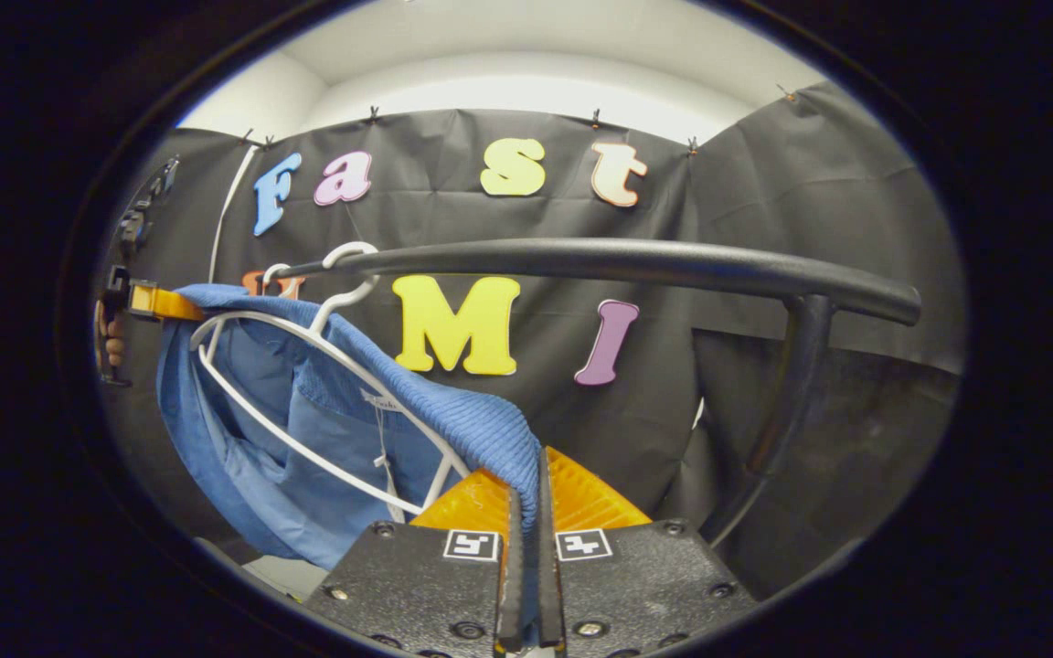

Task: Grasp the clothes on the hanger with both hands and then place them into the laundry hamper below.

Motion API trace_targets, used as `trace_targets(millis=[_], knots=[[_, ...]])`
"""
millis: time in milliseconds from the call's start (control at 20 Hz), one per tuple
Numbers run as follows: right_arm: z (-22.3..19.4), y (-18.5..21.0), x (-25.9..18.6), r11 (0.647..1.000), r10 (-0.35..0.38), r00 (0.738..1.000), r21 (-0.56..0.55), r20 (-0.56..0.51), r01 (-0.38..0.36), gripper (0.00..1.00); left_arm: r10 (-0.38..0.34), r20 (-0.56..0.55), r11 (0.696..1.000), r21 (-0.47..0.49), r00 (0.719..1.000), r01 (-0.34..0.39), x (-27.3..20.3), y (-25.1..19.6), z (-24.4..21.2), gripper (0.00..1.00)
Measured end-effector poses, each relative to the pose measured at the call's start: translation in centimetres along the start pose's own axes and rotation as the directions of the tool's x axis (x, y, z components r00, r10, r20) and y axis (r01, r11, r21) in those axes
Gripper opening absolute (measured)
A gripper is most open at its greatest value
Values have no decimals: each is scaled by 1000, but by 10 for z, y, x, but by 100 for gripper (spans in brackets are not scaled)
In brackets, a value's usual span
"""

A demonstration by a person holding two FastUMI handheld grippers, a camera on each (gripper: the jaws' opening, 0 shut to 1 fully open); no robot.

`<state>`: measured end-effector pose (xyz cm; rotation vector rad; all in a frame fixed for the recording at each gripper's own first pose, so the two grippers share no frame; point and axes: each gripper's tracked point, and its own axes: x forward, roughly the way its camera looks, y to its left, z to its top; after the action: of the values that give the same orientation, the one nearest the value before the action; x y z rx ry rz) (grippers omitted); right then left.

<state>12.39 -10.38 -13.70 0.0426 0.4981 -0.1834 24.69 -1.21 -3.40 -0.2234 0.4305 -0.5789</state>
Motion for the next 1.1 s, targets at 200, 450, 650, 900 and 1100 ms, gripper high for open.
trace_targets(millis=[200,450,650,900,1100], knots=[[-5,1,3,994,46,999,103,-27,-43,10,-43,-68,999,-28,997,41,6,1,-7,5],[-2,3,-8,982,120,993,149,-9,-117,10,-75,-147,997,-7,986,75,13,16,-13,5],[5,3,-17,987,121,993,103,9,-121,10,69,-211,969,247,975,-15,14,38,-24,5],[-7,-3,-13,985,109,994,138,-14,-106,10,22,-209,984,177,978,16,28,29,-46,5],[-34,-6,-9,984,96,994,154,-58,-86,10,2,-224,994,105,974,23,32,25,-80,5]])
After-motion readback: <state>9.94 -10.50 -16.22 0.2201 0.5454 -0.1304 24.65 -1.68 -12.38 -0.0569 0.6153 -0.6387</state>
